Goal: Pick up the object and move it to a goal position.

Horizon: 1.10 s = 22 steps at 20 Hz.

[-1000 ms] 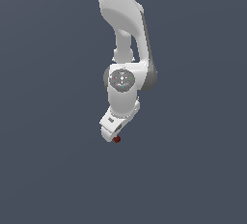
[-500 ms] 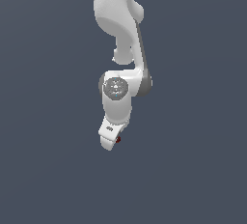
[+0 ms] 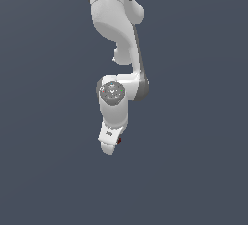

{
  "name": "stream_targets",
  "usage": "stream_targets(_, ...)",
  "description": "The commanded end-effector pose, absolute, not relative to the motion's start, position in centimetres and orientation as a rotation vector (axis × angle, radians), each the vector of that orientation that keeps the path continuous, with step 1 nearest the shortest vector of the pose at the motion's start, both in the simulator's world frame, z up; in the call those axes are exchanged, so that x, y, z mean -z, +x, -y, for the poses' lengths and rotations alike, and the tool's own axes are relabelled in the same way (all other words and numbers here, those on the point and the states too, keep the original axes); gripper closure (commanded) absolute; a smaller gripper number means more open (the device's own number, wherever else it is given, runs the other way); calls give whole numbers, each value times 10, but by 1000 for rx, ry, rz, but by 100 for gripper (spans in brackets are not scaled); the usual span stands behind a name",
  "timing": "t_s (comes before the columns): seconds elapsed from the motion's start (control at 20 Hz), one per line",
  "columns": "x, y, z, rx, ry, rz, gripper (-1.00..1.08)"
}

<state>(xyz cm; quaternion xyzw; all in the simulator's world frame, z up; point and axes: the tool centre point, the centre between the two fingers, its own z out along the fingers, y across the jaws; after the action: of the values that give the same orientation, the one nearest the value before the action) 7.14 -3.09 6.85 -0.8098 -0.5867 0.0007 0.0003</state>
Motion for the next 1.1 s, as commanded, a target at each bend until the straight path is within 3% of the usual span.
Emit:
stream_targets(0.0, -67, 73, 32, 0, -2528, 1865, -92)
stream_targets(1.05, -17, 73, 32, 0, -2522, 1873, -92)
